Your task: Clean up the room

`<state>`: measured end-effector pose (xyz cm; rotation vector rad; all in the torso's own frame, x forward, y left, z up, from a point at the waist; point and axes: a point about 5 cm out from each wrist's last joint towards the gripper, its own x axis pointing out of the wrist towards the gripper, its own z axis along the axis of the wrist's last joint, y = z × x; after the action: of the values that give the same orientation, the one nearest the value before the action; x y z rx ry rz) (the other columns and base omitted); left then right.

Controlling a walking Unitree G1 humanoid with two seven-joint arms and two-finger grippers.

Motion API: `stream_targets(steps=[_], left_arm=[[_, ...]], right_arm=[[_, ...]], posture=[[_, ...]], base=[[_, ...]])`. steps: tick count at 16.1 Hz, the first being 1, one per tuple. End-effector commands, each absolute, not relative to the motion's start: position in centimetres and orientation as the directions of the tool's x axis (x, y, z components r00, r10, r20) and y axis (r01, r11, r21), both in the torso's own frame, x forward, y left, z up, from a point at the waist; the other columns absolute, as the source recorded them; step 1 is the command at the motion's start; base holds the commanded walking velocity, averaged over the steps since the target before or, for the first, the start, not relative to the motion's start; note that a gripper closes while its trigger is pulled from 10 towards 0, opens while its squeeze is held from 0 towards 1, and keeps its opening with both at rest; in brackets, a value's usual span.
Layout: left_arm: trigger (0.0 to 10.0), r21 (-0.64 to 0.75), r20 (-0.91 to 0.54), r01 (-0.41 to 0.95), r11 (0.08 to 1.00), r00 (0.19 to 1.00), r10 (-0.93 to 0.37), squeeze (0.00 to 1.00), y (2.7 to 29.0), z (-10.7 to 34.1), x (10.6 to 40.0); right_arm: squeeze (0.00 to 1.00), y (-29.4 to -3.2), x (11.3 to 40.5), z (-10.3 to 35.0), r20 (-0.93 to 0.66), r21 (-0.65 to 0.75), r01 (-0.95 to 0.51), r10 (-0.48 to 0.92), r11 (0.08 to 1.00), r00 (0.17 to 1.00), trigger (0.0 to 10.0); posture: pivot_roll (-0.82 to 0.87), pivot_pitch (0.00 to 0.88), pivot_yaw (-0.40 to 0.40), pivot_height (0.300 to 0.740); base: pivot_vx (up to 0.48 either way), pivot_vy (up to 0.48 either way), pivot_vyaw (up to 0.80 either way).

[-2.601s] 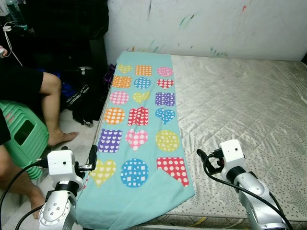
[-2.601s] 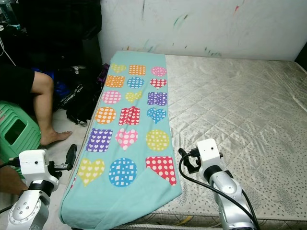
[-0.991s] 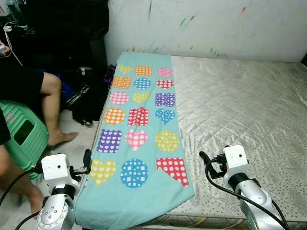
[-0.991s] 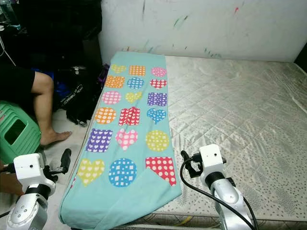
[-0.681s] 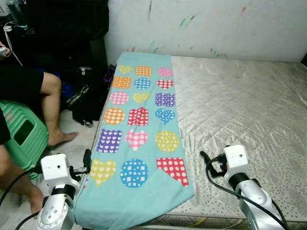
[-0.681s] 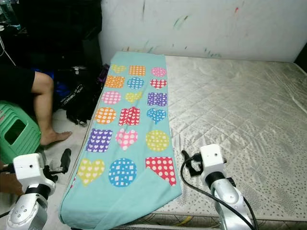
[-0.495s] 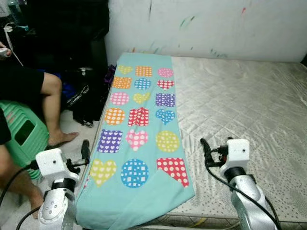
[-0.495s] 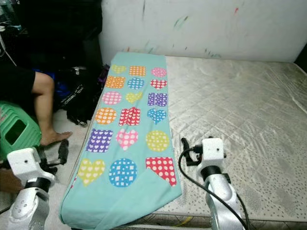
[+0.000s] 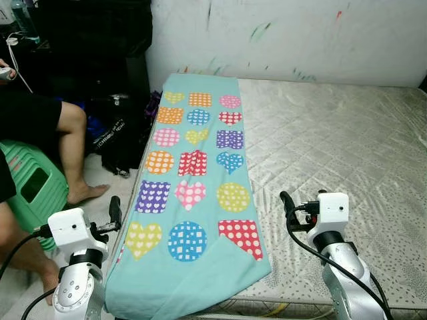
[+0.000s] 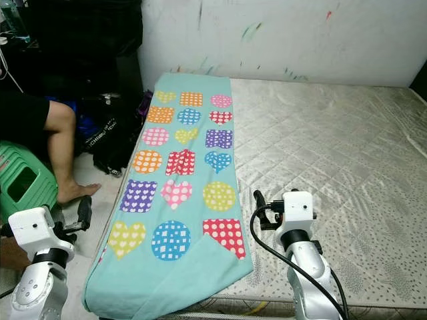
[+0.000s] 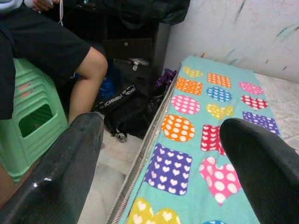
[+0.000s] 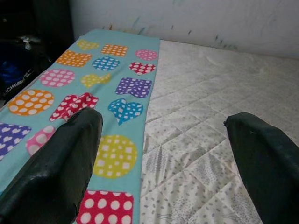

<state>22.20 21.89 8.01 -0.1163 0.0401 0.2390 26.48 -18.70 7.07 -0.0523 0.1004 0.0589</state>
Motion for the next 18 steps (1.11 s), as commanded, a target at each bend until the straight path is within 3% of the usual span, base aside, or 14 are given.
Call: stream_targets(steps=[1, 4, 15, 18], left_arm=[[10.0, -0.105, -0.044, -0.244, 0.964, 0.970, 0.241, 0.00, 22.09, 8.21, 22.38], [10.0, -0.112, -0.045, -0.240, 0.964, 0.971, 0.236, 0.00, 22.10, 8.19, 22.41], [10.0, -0.126, -0.050, -0.240, 0.963, 0.971, 0.236, 0.00, 21.98, 8.08, 22.54], [10.0, -0.127, -0.052, -0.244, 0.961, 0.970, 0.239, 0.00, 21.98, 8.05, 22.54]], right_arm=[[0.00, -18.68, 26.68, 7.20, -0.100, -0.055, -0.066, 0.060, 0.996, 0.993, 10.0], [0.00, -18.62, 26.60, 7.12, -0.106, -0.045, -0.072, 0.067, 0.996, 0.992, 10.0], [0.00, -18.52, 26.49, 7.11, -0.107, -0.041, -0.091, 0.086, 0.995, 0.990, 10.0], [0.00, -18.46, 26.48, 7.16, -0.105, -0.039, -0.099, 0.094, 0.994, 0.990, 10.0]], posture=[[-0.11, 0.000, -0.034, 0.740], [-0.12, 0.000, -0.028, 0.735], [-0.12, 0.000, -0.028, 0.600], [-0.12, 0.000, -0.028, 0.585]], base=[[0.000, 0.000, 0.00], [0.000, 0.000, 0.00], [0.000, 0.000, 0.00], [0.000, 0.000, 0.00]])
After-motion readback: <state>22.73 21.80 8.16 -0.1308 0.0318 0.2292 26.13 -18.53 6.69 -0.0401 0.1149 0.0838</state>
